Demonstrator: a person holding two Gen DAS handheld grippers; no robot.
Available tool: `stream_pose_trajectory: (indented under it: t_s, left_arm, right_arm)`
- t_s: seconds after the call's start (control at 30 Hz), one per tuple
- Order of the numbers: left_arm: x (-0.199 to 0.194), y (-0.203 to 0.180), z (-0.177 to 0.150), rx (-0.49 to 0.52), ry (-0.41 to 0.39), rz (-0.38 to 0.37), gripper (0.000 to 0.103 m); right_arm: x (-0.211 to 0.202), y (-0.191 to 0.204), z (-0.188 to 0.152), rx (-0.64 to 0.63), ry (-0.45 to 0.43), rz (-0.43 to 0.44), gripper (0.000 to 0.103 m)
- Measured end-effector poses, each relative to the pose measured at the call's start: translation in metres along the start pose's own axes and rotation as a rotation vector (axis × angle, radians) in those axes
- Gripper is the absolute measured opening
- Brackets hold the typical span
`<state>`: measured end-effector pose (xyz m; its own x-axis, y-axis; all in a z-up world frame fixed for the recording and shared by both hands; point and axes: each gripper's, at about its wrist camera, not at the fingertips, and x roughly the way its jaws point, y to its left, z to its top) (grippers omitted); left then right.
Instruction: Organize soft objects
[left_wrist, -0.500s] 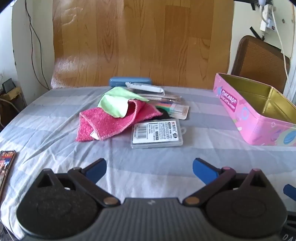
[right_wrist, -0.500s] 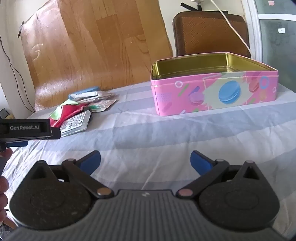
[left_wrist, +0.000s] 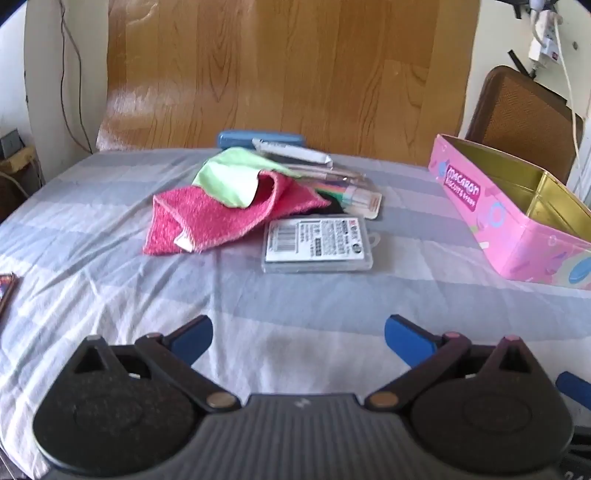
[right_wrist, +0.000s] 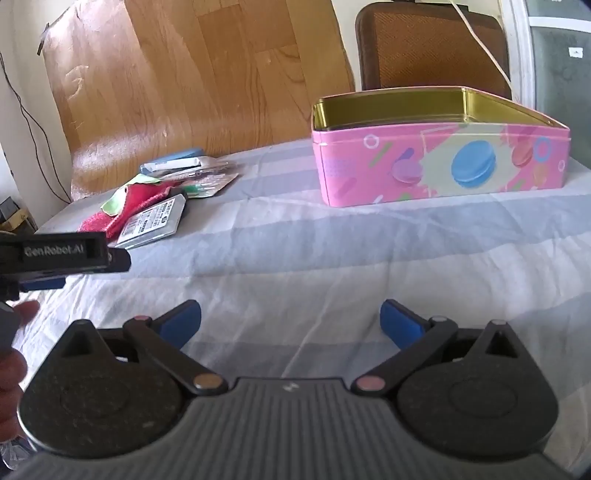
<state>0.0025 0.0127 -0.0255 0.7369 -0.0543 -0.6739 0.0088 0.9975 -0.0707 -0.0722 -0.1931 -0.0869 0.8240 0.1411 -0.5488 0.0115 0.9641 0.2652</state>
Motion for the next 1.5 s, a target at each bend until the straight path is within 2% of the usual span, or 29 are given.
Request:
stream_pose_trajectory:
  t_s: [0.23, 0.5, 0.67, 1.0, 1.2, 1.27, 1.37, 1.43, 1.5]
  left_arm:
    - [0.008, 0.011, -0.001, -0.045, 0.040, 0.023, 0.103]
    - [0.012, 0.009, -0.001, -0.043, 0.058, 0.043, 0.103]
    - [0.013, 0.007, 0.000, -0.035, 0.059, 0.054, 0.103]
    - [0.014, 0.005, -0.005, -0.014, 0.044, 0.059, 0.103]
    - [0.008, 0.001, -0.020, 0.082, -0.005, 0.040, 0.103]
    - [0.005, 0.002, -0.023, 0.083, -0.014, 0.033, 0.103]
    - [0.002, 0.010, -0.015, 0.029, -0.004, 0.000, 0.103]
    - [-0.004, 0.019, -0.006, -0.031, -0.056, -0.007, 0.103]
    - [-0.011, 0.020, 0.002, -0.029, -0.135, 0.030, 0.103]
  right_arm:
    - [0.003, 0.004, 0.002, -0.015, 0.026, -0.002, 0.103]
    - [0.003, 0.000, 0.003, 0.006, 0.026, 0.019, 0.103]
    - [0.001, -0.002, -0.001, 0.030, -0.007, 0.024, 0.103]
    - [-0.004, -0.009, 0.000, 0.071, -0.016, 0.061, 0.103]
    - [-0.008, -0.007, 0.001, 0.055, -0.065, 0.030, 0.103]
    - [-0.009, -0.008, 0.004, 0.046, -0.094, 0.014, 0.103]
    - [-0.007, -0.004, 0.012, -0.009, -0.147, -0.001, 0.103]
    - [-0.001, 0.001, 0.019, -0.073, -0.188, -0.008, 0.103]
    - [0.009, 0.008, 0.028, -0.151, -0.223, -0.002, 0.103]
